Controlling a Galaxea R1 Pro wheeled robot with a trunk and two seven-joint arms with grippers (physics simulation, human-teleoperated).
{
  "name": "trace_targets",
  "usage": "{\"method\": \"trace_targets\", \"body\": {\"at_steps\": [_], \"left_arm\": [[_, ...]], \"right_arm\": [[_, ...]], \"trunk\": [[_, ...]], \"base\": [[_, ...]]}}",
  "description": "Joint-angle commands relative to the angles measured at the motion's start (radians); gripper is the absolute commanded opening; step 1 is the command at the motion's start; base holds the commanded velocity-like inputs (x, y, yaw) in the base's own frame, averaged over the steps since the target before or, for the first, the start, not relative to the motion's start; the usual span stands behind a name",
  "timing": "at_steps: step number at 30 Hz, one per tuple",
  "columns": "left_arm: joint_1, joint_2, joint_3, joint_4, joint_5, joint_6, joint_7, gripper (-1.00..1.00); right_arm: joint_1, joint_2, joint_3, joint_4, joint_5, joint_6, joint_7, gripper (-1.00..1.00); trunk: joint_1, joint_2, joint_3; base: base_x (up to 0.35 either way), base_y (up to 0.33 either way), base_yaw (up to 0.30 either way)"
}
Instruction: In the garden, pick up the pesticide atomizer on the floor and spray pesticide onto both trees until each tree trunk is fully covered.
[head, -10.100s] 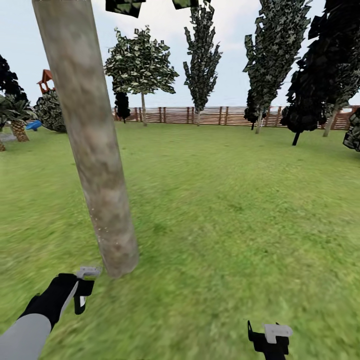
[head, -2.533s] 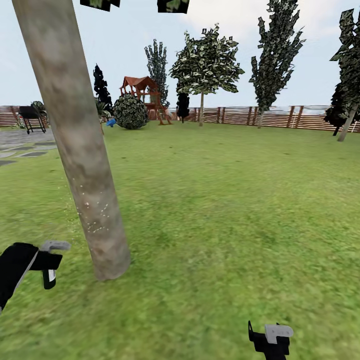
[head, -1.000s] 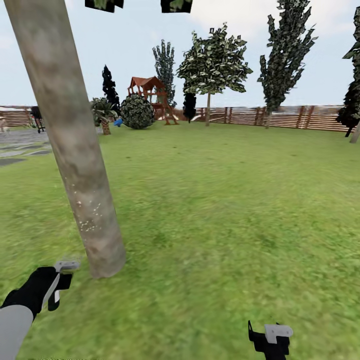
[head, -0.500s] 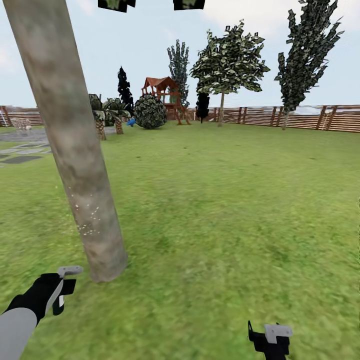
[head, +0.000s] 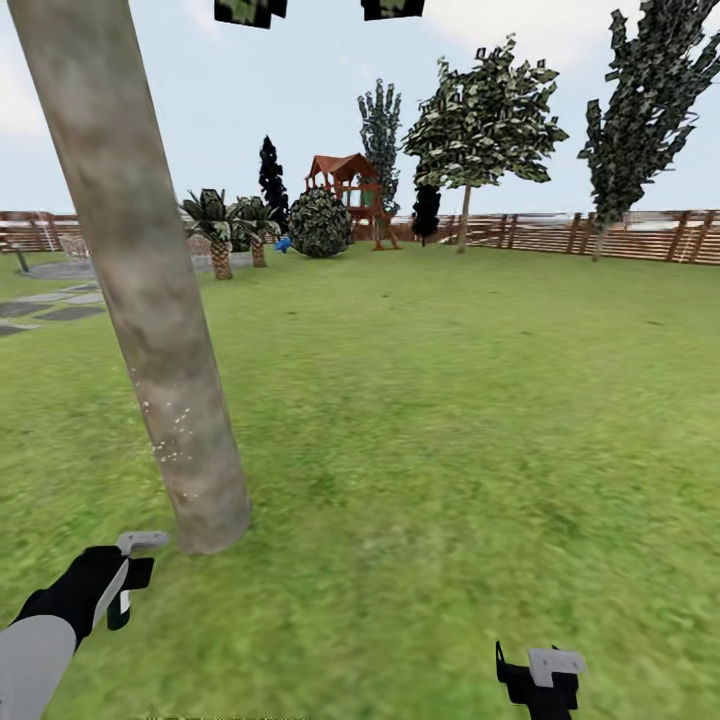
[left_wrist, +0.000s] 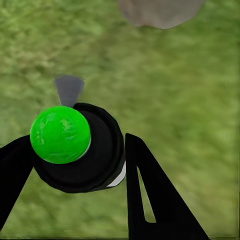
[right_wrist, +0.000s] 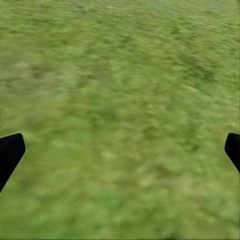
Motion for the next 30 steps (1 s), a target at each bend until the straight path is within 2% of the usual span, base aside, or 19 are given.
{"method": "trace_targets", "body": {"at_steps": [1, 20, 30], "left_arm": [[0.000, 0.000, 0.000, 0.000, -0.001, 0.000, 0.000, -1.00], [0.000, 0.003, 0.001, 0.001, -0.002, 0.000, 0.000, -1.00], [0.000, 0.001, 0.000, 0.001, -0.002, -0.001, 0.000, -1.00]], "right_arm": [[0.000, 0.000, 0.000, 0.000, 0.000, 0.000, 0.000, 1.00], [0.000, 0.000, 0.000, 0.000, 0.000, 0.000, 0.000, 1.00], [0.000, 0.000, 0.000, 0.000, 0.000, 0.000, 0.000, 1.00]], "trunk": [[0.000, 0.000, 0.000], [0.000, 0.000, 0.000], [0.000, 0.000, 0.000]], "base": [[0.060, -0.272, 0.276], [0.090, -0.272, 0.274], [0.236, -0.193, 0.016]]}}
